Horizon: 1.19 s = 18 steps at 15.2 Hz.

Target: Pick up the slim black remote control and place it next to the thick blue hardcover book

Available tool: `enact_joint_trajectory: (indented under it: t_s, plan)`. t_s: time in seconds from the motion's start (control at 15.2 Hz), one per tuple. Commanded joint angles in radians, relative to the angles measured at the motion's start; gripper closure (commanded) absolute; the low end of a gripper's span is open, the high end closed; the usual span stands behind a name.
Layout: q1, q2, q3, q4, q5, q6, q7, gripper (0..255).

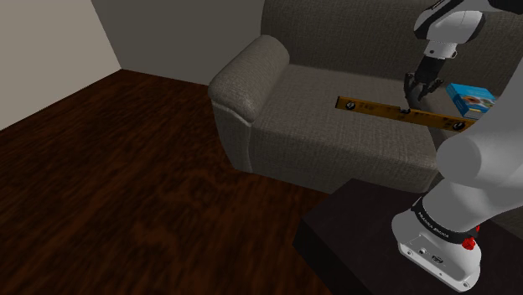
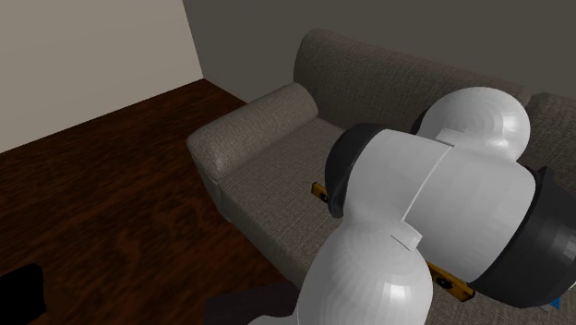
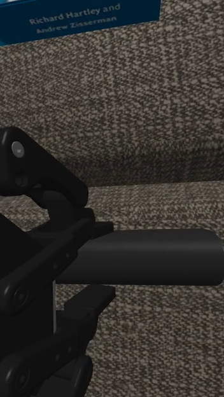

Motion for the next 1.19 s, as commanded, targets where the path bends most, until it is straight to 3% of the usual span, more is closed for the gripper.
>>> enact_joint_trajectory:
  t_s: [0.0, 0.2, 0.26, 0.59, 0.86, 1.12]
  plan:
    - [0.0, 0.0, 0.0, 0.0, 0.0, 0.001, 0.0, 255]
    - [0.0, 0.0, 0.0, 0.0, 0.0, 0.001, 0.0, 255]
    - [0.0, 0.0, 0.0, 0.0, 0.0, 0.001, 0.0, 0]
    - [0.0, 0.0, 0.0, 0.0, 0.0, 0.001, 0.0, 0]
    - [-0.003, -0.023, -0.007, 0.1, -0.014, -0.12, 0.01, 0]
    - [-0.003, -0.023, -0.007, 0.1, -0.014, -0.12, 0.01, 0]
